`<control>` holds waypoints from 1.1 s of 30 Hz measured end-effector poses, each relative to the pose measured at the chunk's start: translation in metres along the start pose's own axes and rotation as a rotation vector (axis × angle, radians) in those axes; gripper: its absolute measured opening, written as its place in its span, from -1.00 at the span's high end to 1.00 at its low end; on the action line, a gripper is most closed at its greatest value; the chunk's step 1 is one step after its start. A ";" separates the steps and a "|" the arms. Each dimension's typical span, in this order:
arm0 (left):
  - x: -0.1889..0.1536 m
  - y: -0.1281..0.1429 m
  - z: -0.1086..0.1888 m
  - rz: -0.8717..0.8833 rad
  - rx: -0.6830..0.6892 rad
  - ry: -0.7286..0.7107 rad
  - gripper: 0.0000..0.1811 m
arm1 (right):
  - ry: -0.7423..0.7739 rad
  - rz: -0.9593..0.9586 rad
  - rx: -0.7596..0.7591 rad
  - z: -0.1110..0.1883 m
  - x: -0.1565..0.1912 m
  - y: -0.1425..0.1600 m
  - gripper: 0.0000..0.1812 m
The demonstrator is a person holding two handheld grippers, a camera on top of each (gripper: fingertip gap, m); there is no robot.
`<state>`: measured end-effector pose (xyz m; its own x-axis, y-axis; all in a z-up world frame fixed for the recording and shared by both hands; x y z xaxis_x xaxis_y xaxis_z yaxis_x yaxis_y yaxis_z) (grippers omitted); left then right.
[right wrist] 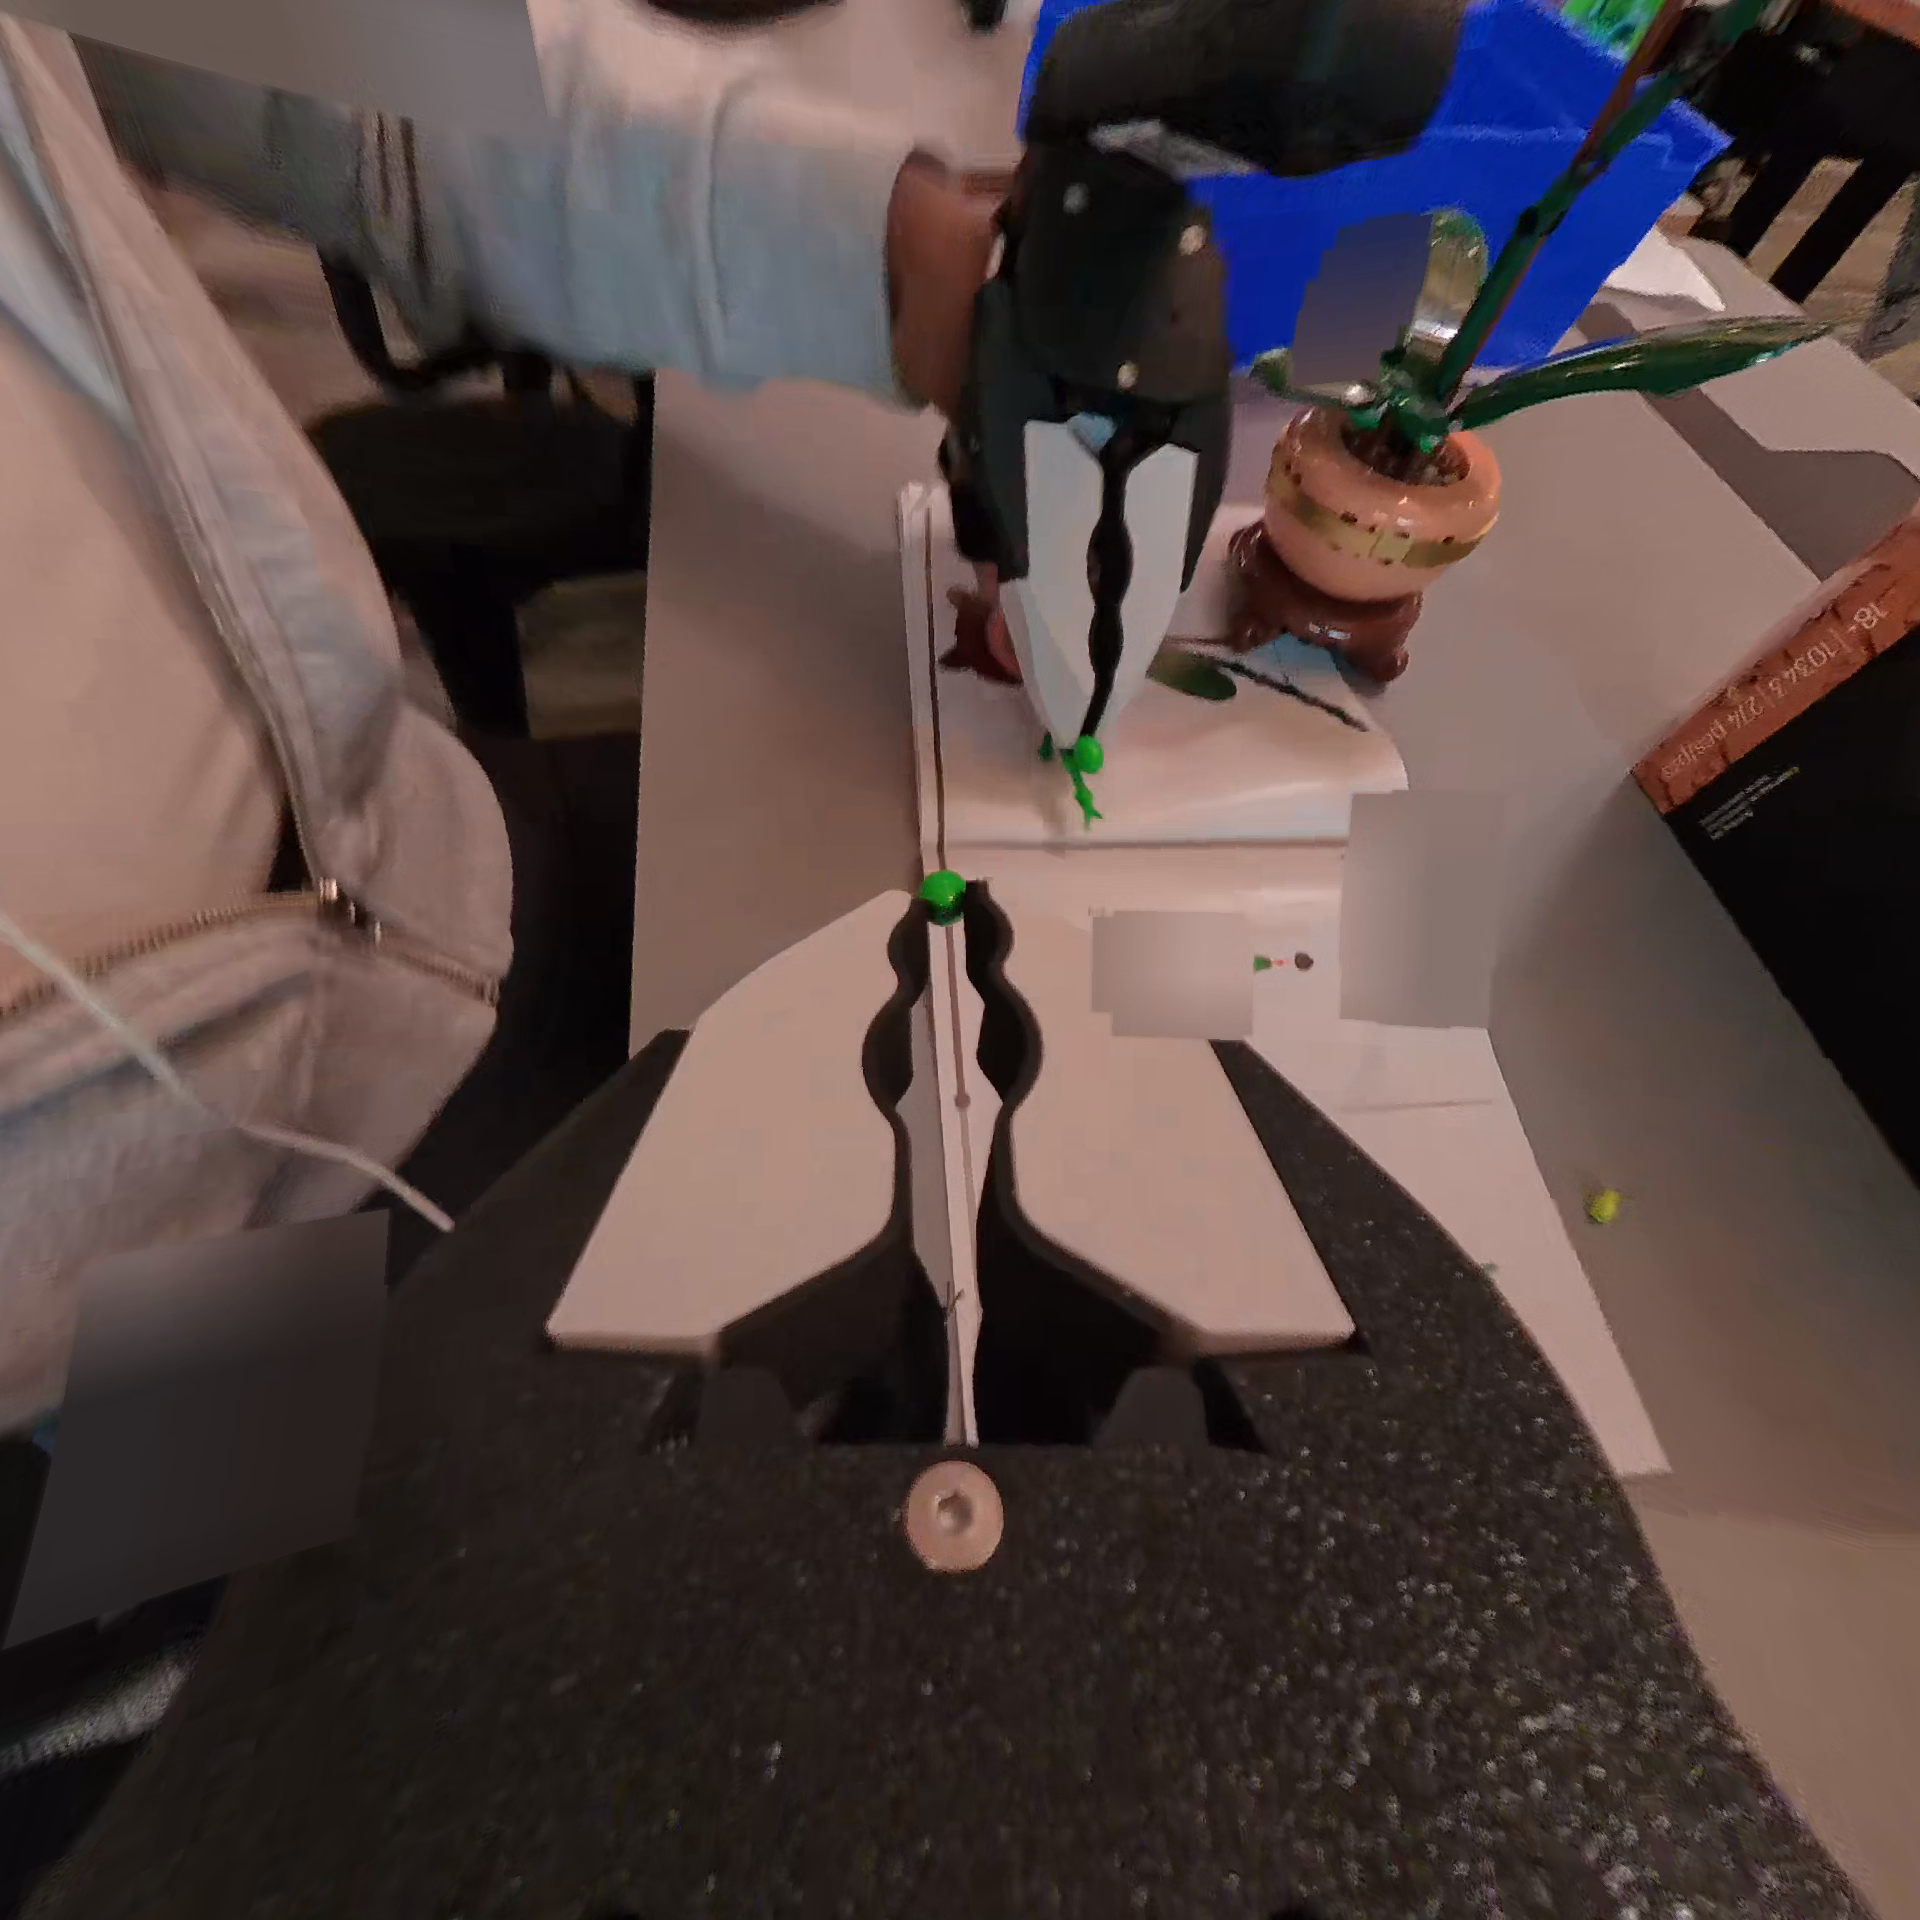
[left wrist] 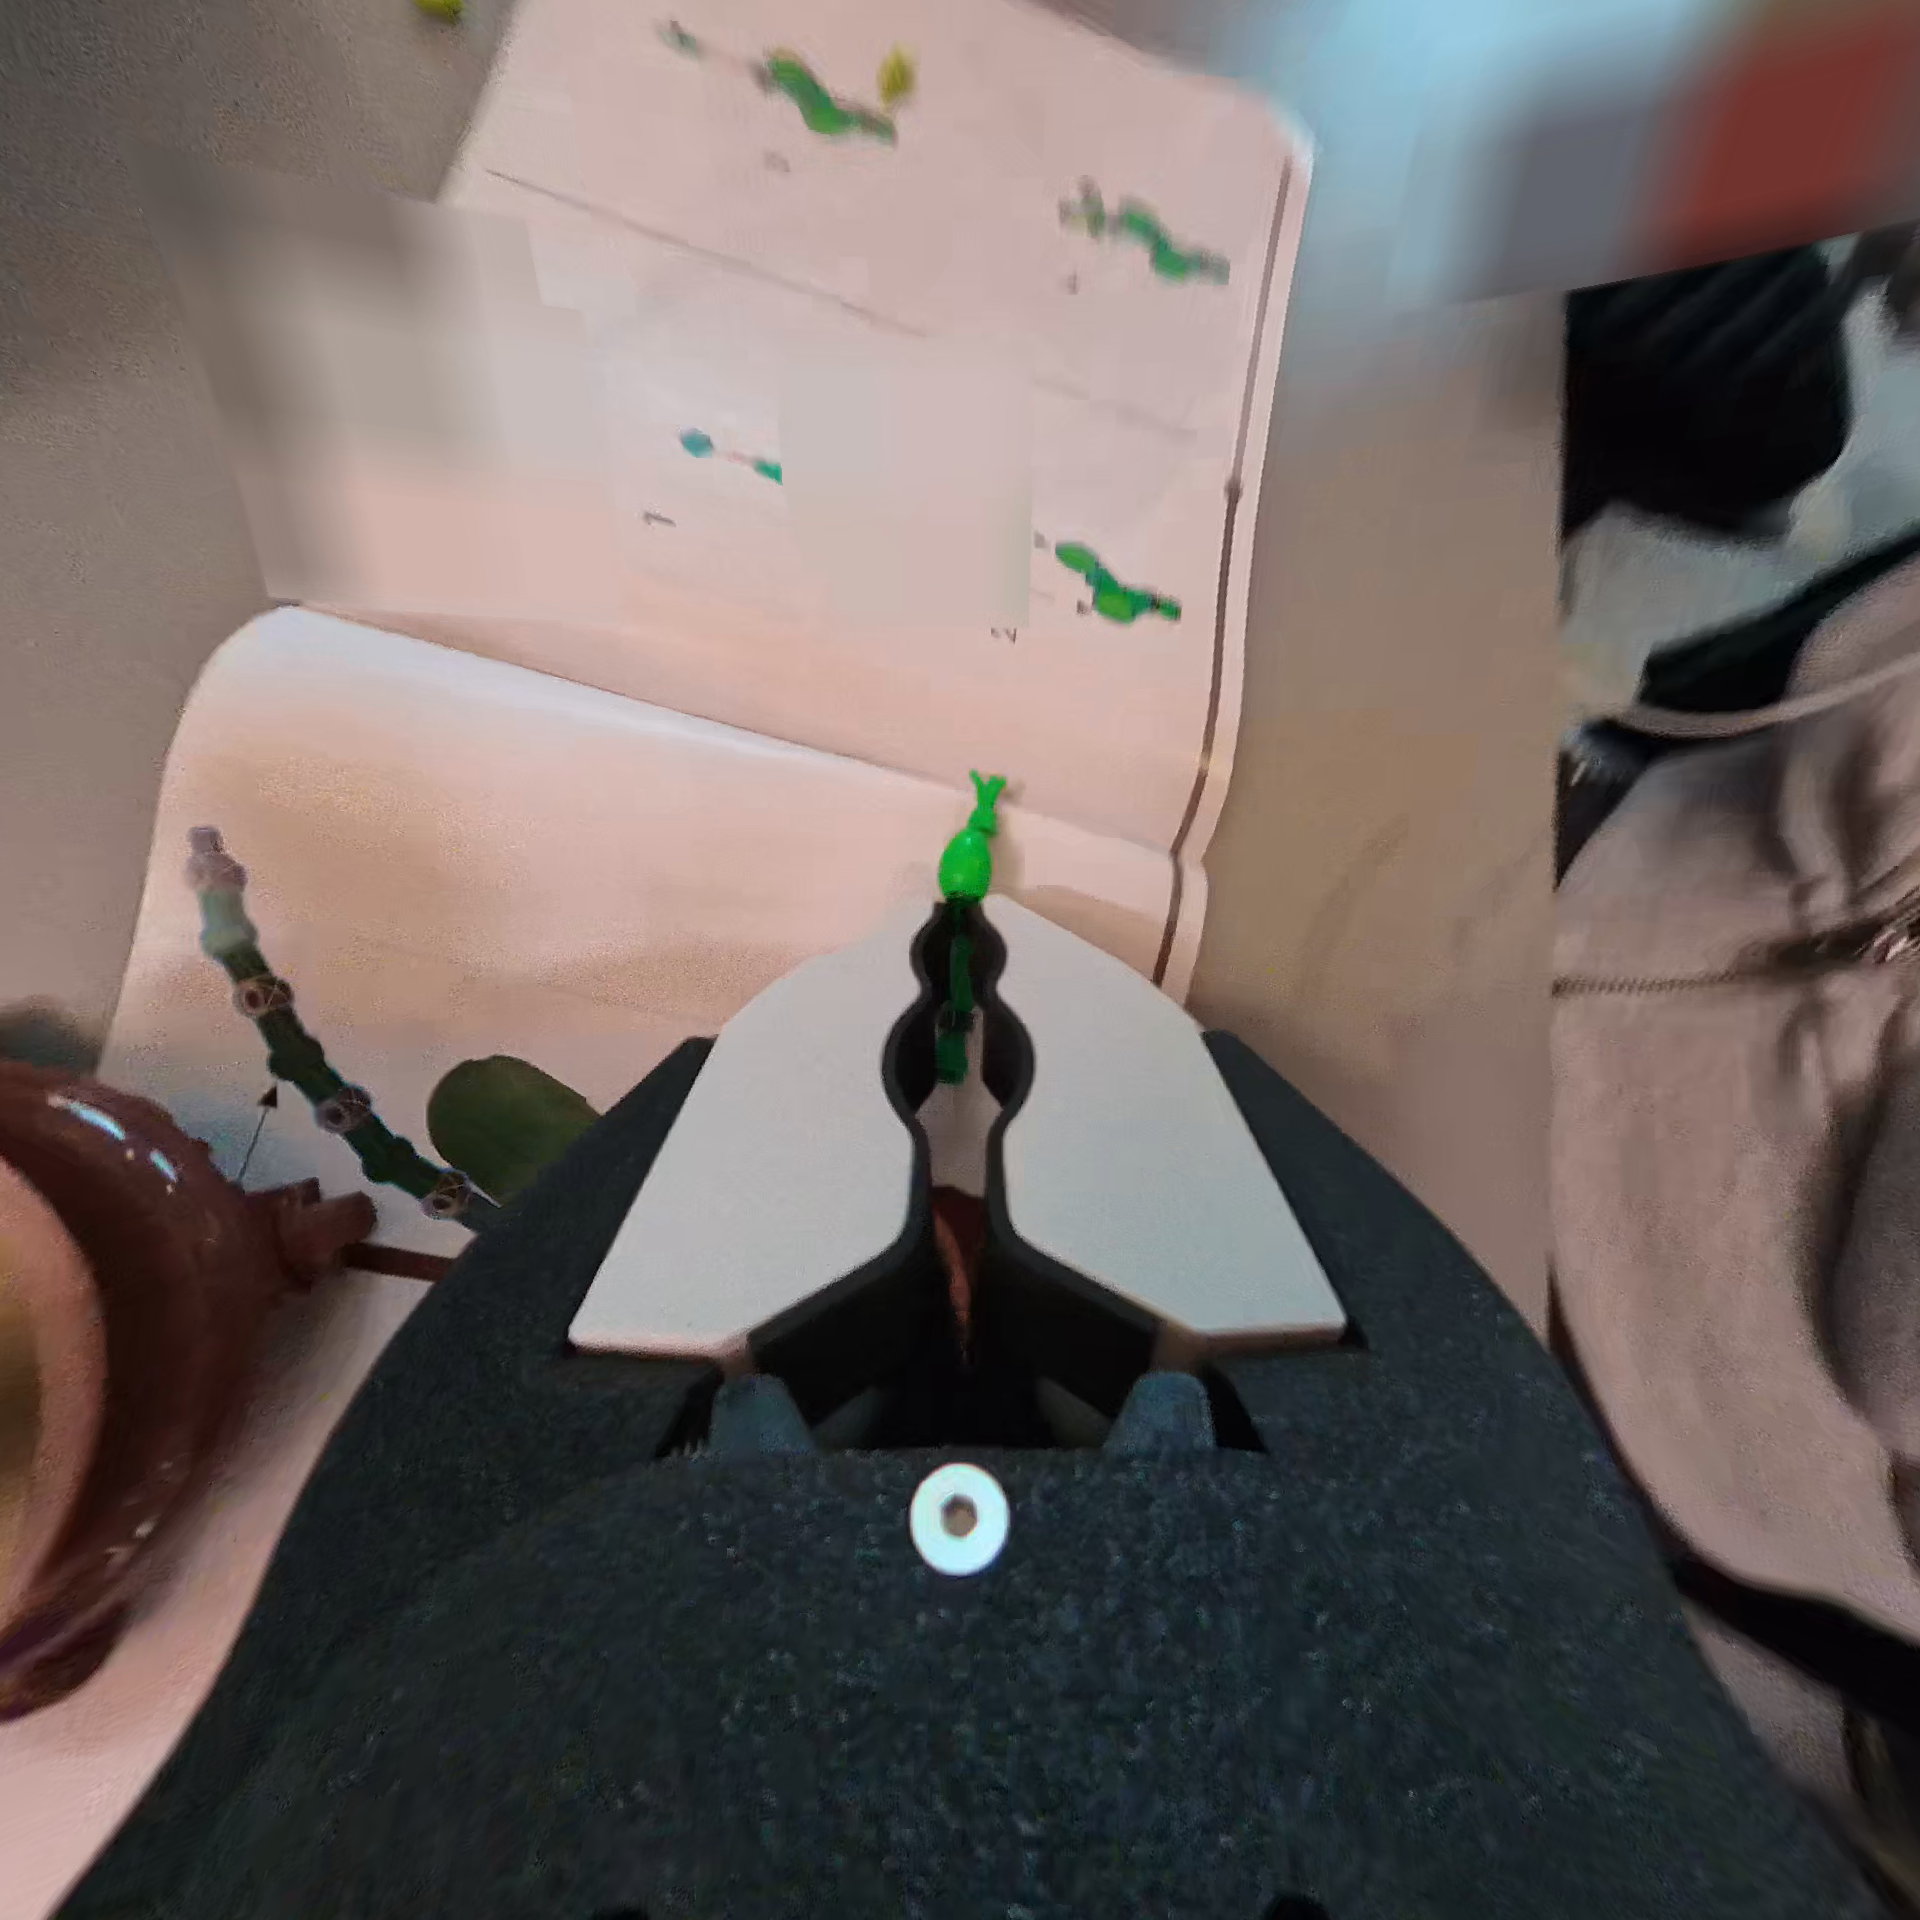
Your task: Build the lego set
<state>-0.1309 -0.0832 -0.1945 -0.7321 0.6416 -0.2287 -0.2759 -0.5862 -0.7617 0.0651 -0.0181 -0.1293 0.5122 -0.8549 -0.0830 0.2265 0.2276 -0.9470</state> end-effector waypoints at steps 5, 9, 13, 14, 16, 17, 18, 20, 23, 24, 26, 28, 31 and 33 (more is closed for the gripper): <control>0.007 -0.005 0.017 0.196 -0.363 -0.124 0.98 | -0.009 -0.212 -0.144 -0.026 -0.011 0.008 0.93; -0.001 -0.024 0.043 0.328 -0.836 -0.093 0.98 | -0.023 -0.334 -0.294 -0.046 -0.022 -0.001 0.93; -0.016 -0.031 0.059 0.342 -1.243 -0.038 0.99 | -0.099 -0.414 -0.456 -0.057 -0.035 -0.026 0.93; -0.019 -0.027 0.054 0.312 -1.242 -0.052 0.98 | -0.112 -0.417 -0.455 -0.059 -0.037 -0.029 0.93; -0.022 -0.020 0.045 0.286 -1.229 -0.062 0.99 | -0.115 -0.403 -0.399 -0.065 -0.042 -0.027 0.93; -0.024 -0.017 0.042 0.282 -1.218 -0.049 0.99 | -0.118 -0.402 -0.368 -0.068 -0.044 -0.024 0.93; -0.025 -0.016 0.040 0.279 -1.205 -0.037 0.99 | -0.129 -0.411 -0.343 -0.071 -0.044 -0.022 0.93; -0.026 -0.016 0.039 0.258 -1.172 -0.014 0.99 | -0.147 -0.432 -0.316 -0.077 -0.045 -0.018 0.93; -0.028 -0.017 0.036 0.234 -1.120 0.007 0.99 | -0.165 -0.449 -0.288 -0.083 -0.047 -0.014 0.93; -0.029 -0.017 0.035 0.233 -1.115 0.014 0.98 | -0.173 -0.452 -0.276 -0.084 -0.046 -0.015 0.93; -0.029 -0.018 0.035 0.226 -1.112 0.024 0.99 | -0.182 -0.445 -0.239 -0.085 -0.046 -0.015 0.93; -0.032 -0.018 0.034 0.206 -1.092 0.029 0.99 | -0.192 -0.425 -0.191 -0.084 -0.046 -0.017 0.93; -0.036 -0.019 0.031 0.159 -1.057 0.027 0.99 | -0.199 -0.395 -0.105 -0.084 -0.045 -0.020 0.93; -0.038 -0.020 0.030 0.141 -1.040 0.032 0.99 | -0.207 -0.374 -0.041 -0.084 -0.045 -0.021 0.93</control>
Point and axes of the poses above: each gripper's, where its closed fingertips meet, z back along the fingers, y out of its underside, x = y × z across the jaws, the point moved 6 cm from there along z, back along the fingers, and after that the axes turned 9 degrees about -x, right-handed, at the moved point
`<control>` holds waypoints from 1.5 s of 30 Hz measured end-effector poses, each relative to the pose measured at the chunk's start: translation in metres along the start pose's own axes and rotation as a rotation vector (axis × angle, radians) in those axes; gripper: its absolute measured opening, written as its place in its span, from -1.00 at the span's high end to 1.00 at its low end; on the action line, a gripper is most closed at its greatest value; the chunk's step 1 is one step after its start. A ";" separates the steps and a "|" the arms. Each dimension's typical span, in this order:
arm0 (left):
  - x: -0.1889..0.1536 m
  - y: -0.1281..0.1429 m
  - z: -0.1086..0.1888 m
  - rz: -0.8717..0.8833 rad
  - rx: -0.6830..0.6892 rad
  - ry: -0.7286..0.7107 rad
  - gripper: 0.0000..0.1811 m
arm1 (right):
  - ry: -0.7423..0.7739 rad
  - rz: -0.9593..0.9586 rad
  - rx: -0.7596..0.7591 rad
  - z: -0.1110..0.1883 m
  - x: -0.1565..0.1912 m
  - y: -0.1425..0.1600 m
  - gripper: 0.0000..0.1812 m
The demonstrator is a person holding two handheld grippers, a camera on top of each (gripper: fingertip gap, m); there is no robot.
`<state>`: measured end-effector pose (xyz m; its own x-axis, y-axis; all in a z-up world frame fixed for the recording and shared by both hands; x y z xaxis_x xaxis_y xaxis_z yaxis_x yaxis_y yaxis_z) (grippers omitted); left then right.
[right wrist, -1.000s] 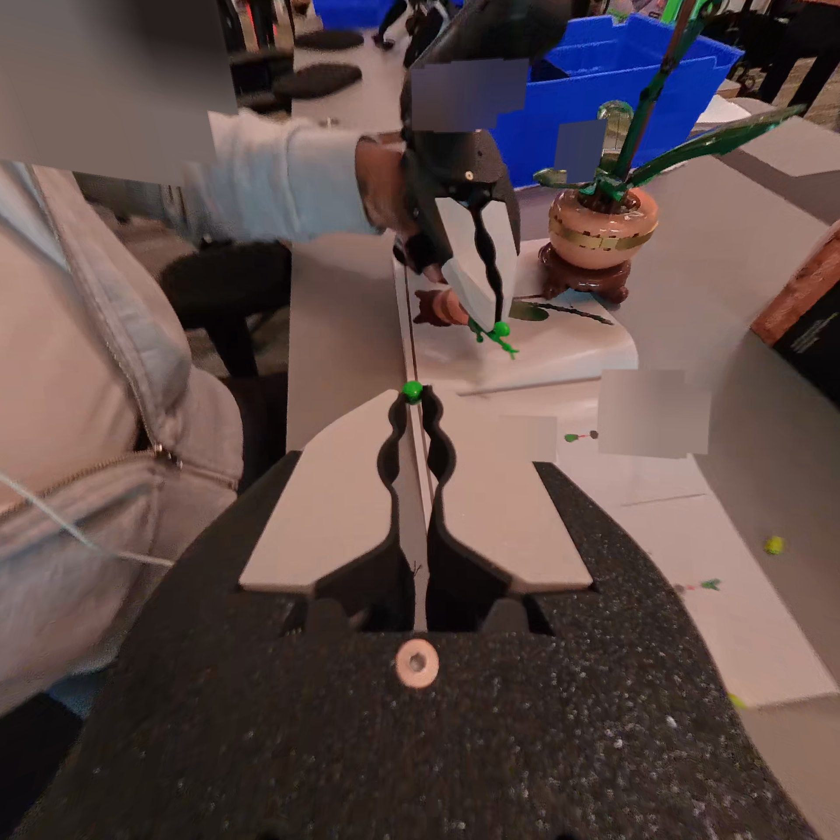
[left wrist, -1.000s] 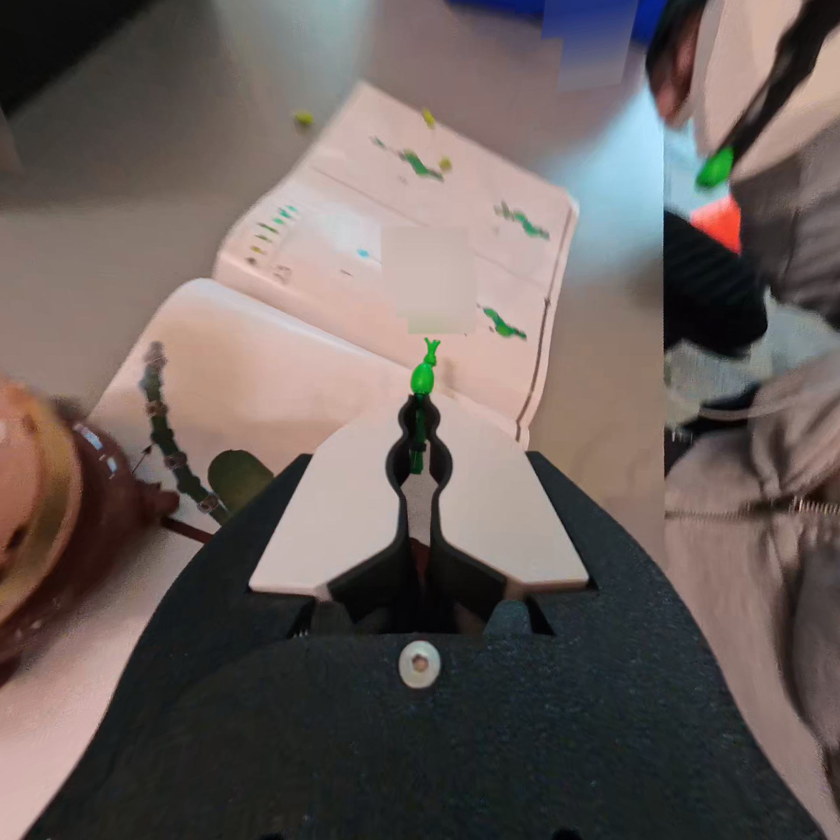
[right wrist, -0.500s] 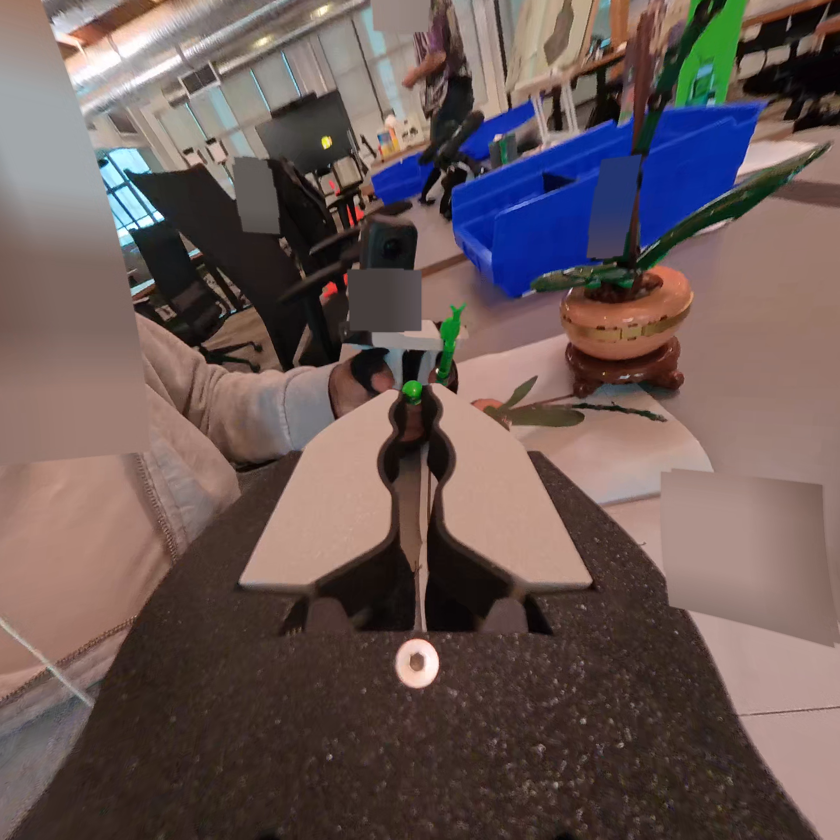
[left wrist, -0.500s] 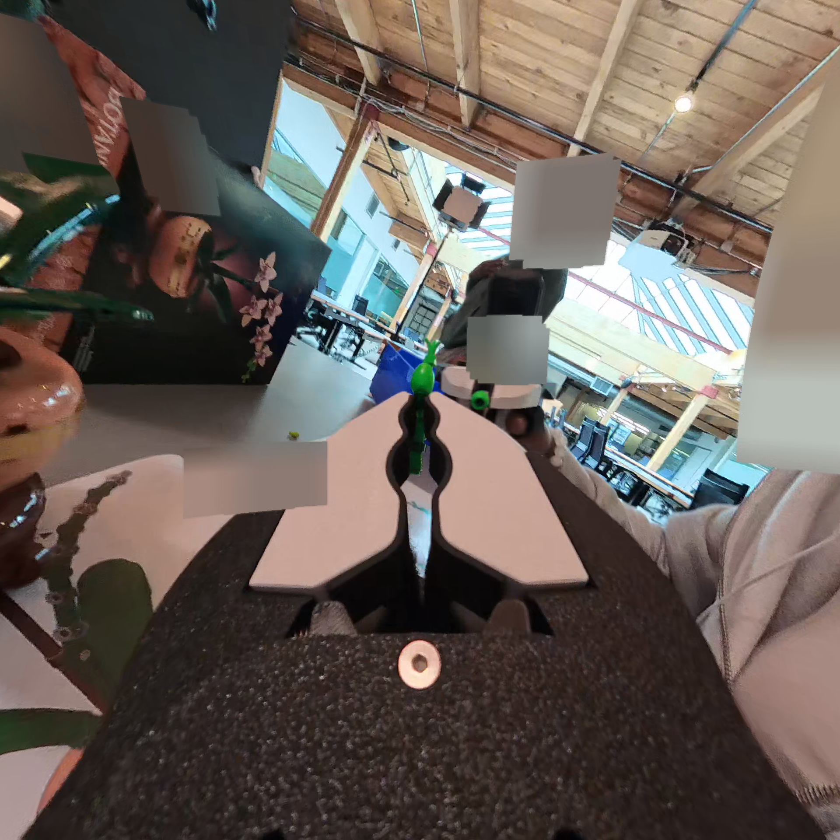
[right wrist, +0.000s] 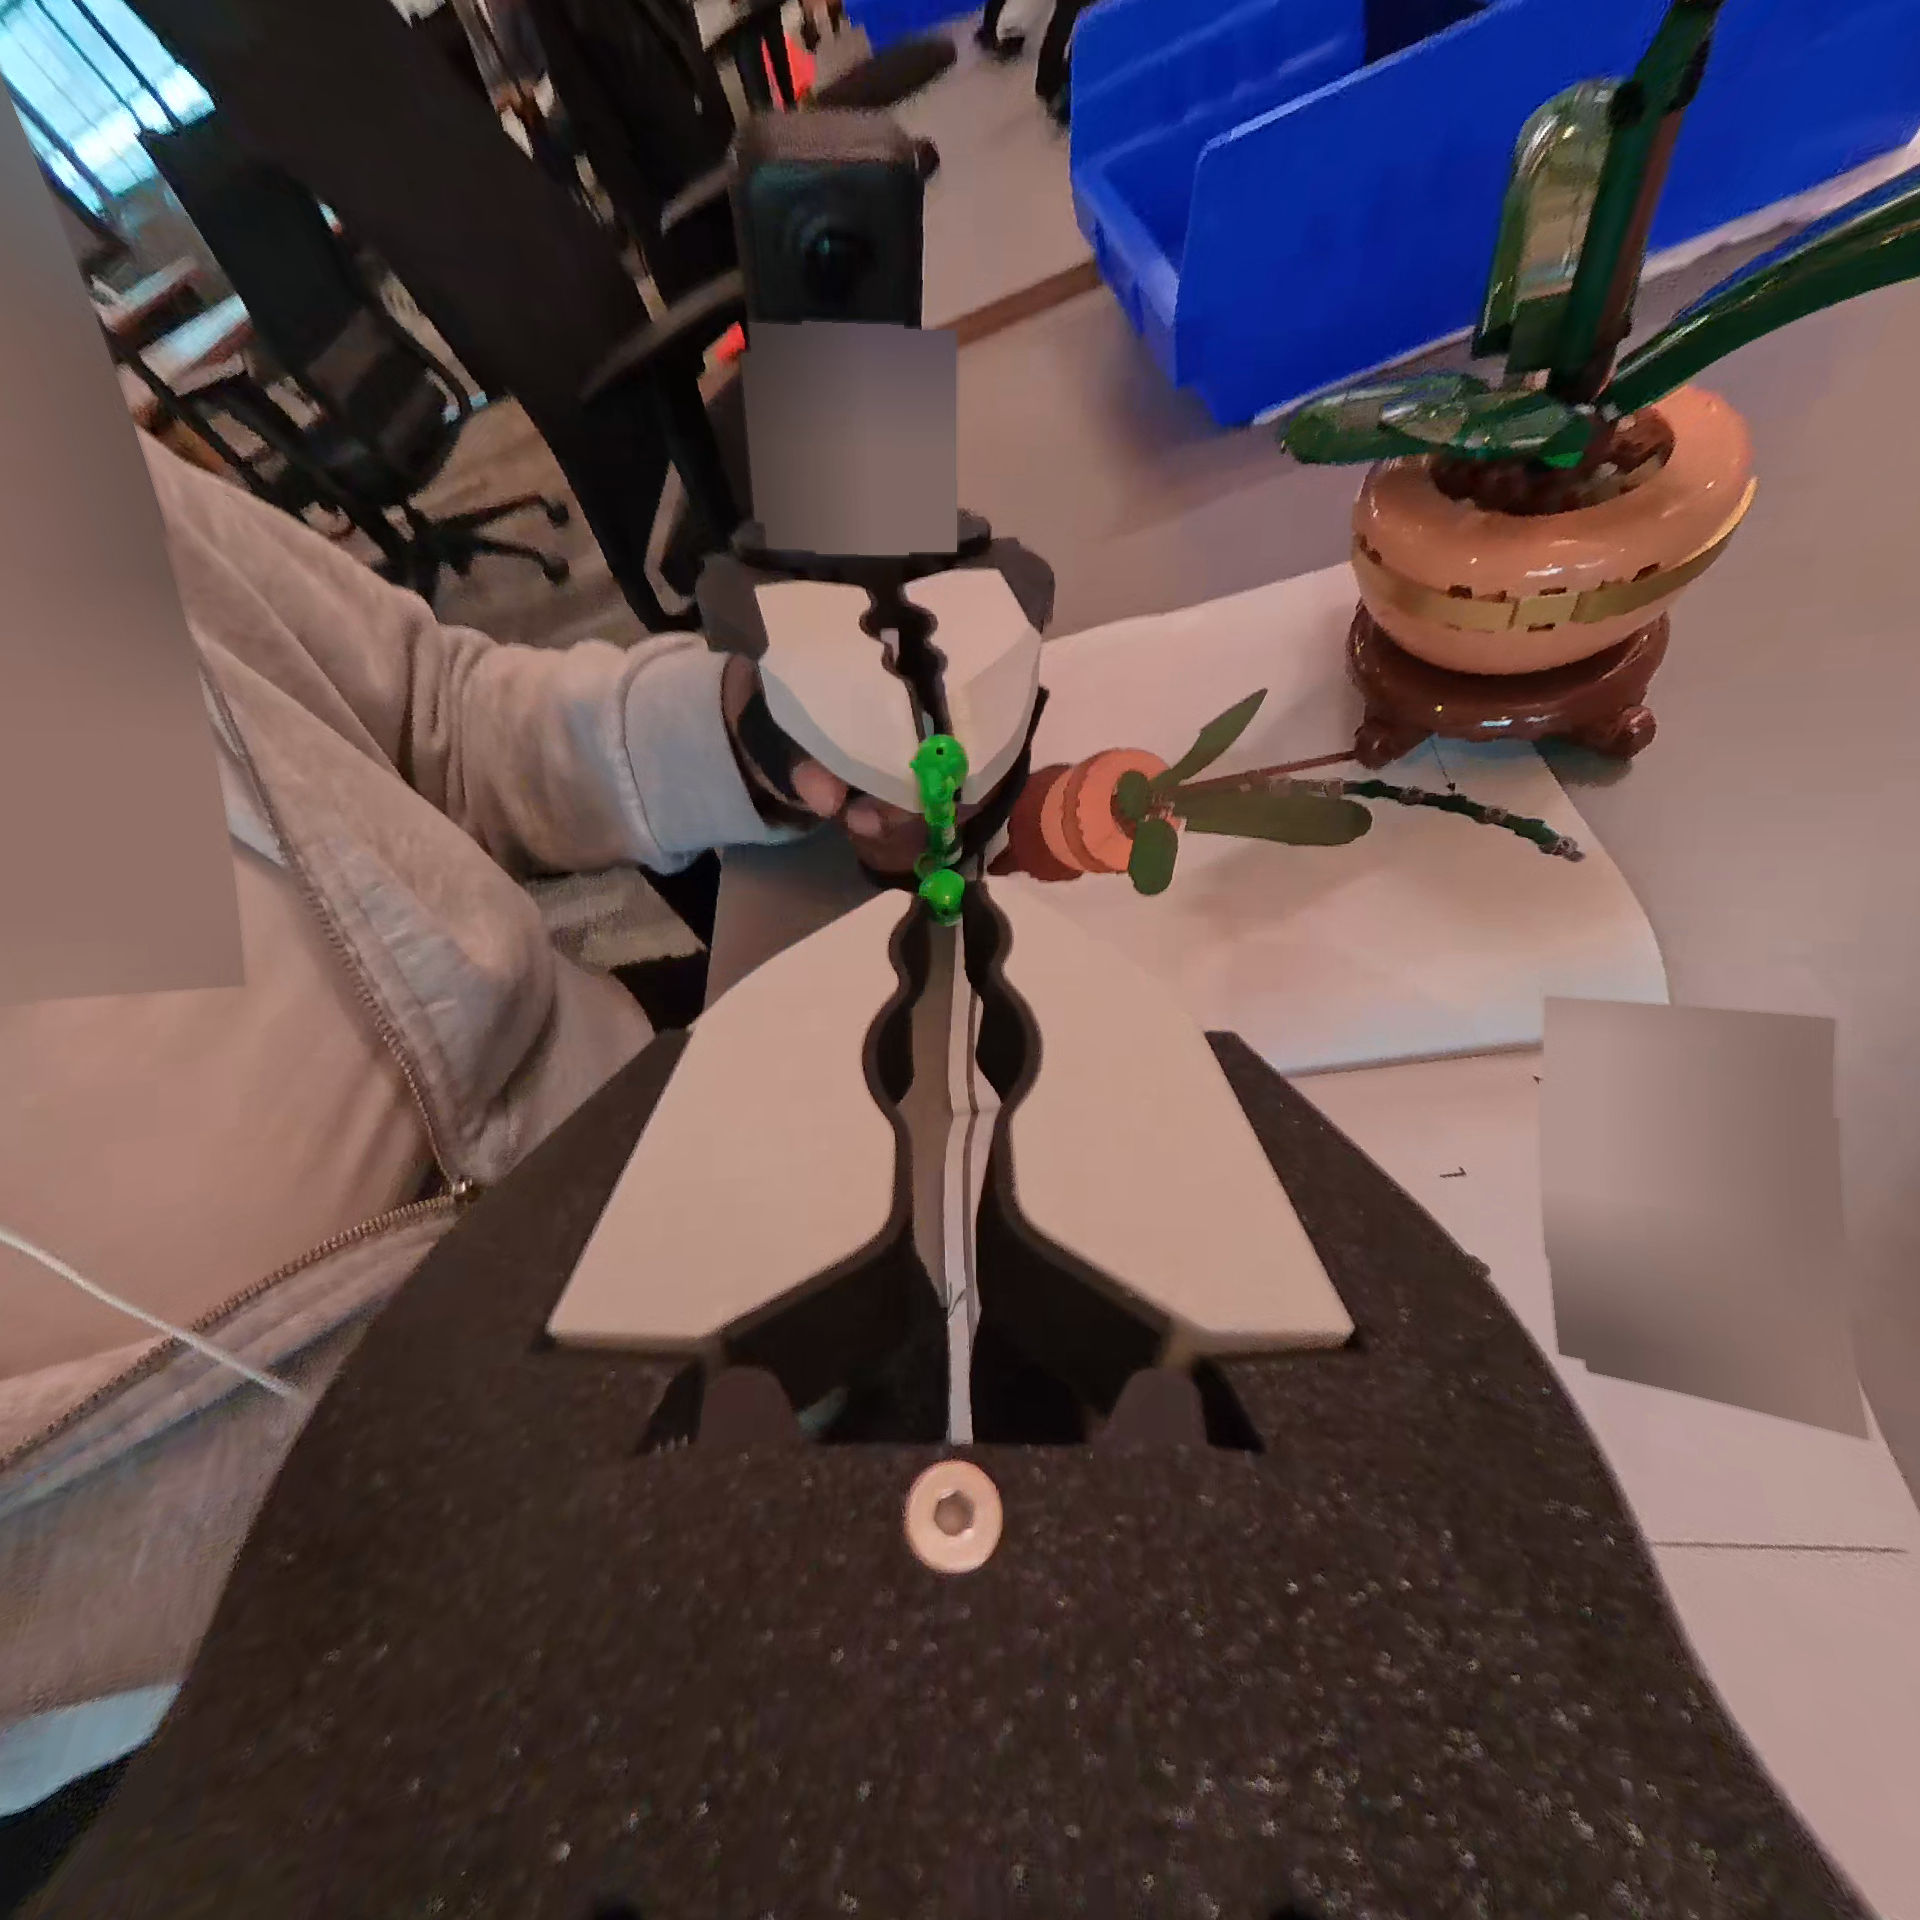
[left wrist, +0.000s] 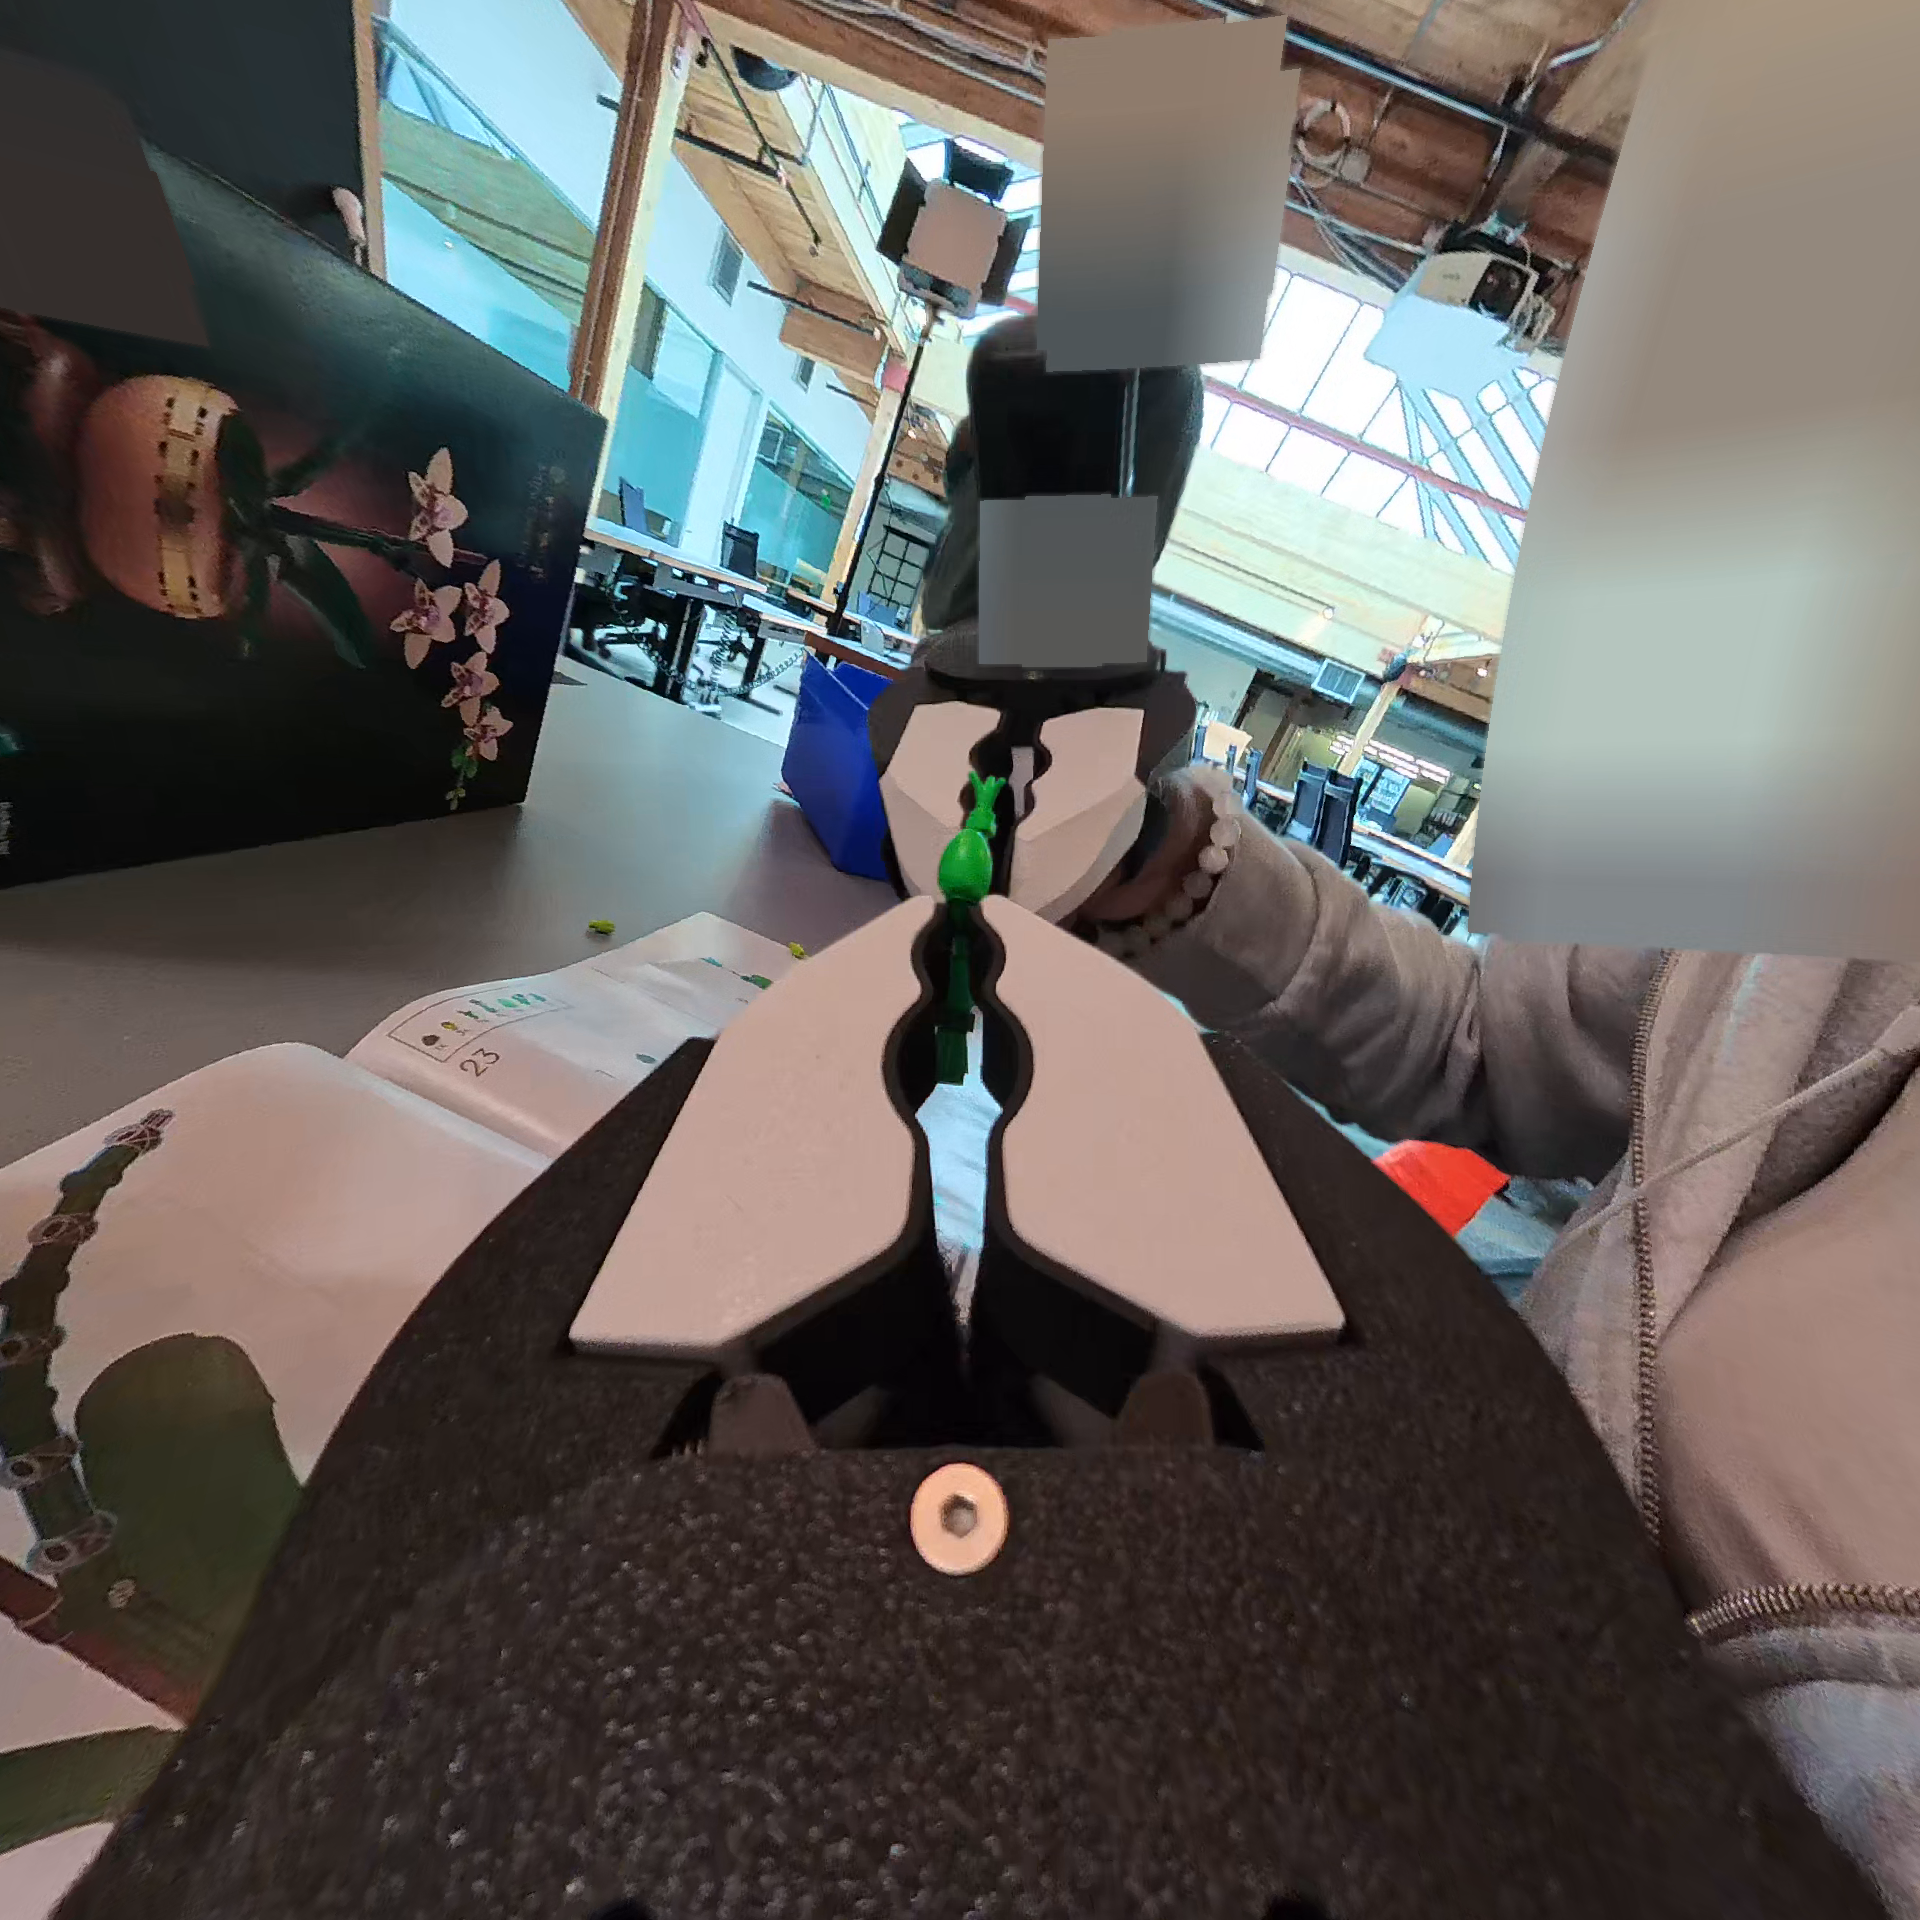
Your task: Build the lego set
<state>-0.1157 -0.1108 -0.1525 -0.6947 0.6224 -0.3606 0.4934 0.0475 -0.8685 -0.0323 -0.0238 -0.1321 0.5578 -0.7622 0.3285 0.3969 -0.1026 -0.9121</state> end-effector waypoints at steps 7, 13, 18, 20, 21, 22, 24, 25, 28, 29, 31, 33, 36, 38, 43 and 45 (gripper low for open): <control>-0.004 0.004 -0.003 -0.033 0.057 0.014 0.99 | -0.022 0.001 0.098 -0.001 0.003 -0.003 0.94; -0.004 0.005 -0.005 -0.040 0.074 0.010 0.99 | -0.007 0.001 0.128 0.000 0.002 0.001 0.94; -0.004 0.007 -0.007 -0.059 0.095 0.000 0.99 | -0.008 -0.014 0.113 0.002 0.003 0.003 0.93; -0.004 0.008 -0.008 -0.058 0.096 0.000 0.99 | -0.007 -0.021 0.105 0.002 0.003 0.004 0.93; -0.004 0.008 -0.008 -0.056 0.095 0.000 0.99 | -0.007 -0.023 0.098 0.002 0.003 0.005 0.93; -0.004 0.008 -0.008 -0.055 0.096 -0.003 0.99 | -0.004 -0.026 0.095 0.002 0.002 0.005 0.93; -0.004 0.008 -0.009 -0.058 0.097 -0.008 0.99 | -0.005 -0.030 0.089 0.002 0.002 0.006 0.93; -0.004 0.009 -0.010 -0.057 0.095 -0.010 0.99 | -0.001 -0.033 0.084 0.002 0.002 0.007 0.93; -0.003 0.008 -0.010 -0.035 0.079 -0.011 0.99 | -0.001 -0.046 0.049 0.002 0.001 0.006 0.93; -0.002 0.008 -0.010 -0.029 0.075 -0.012 0.99 | 0.001 -0.050 0.038 0.002 0.001 0.007 0.93; -0.002 0.008 -0.010 -0.027 0.072 -0.015 0.99 | 0.002 -0.058 0.018 0.002 0.001 0.008 0.93; -0.002 0.008 -0.010 -0.028 0.072 -0.019 0.99 | 0.002 -0.066 0.003 0.002 0.000 0.009 0.93; -0.001 0.007 -0.010 -0.025 0.068 -0.019 0.99 | -0.003 -0.082 -0.020 0.001 0.000 0.010 0.93; -0.001 0.007 -0.011 -0.020 0.065 -0.019 0.98 | -0.003 -0.084 -0.029 0.001 0.000 0.011 0.93; -0.002 0.007 -0.011 -0.020 0.067 -0.018 0.98 | -0.006 -0.094 -0.040 0.001 0.000 0.011 0.93; -0.002 0.008 -0.011 -0.019 0.072 -0.016 0.98 | -0.008 -0.099 -0.041 0.000 0.001 0.012 0.93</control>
Point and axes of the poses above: each gripper's, where its closed fingertips meet, z back along the fingers, y out of its underside, x = y × z across the jaws, the point moved 6 cm from there along z, back along the fingers, and after that the axes turned 9 degrees about -x, right-handed, at the moved point
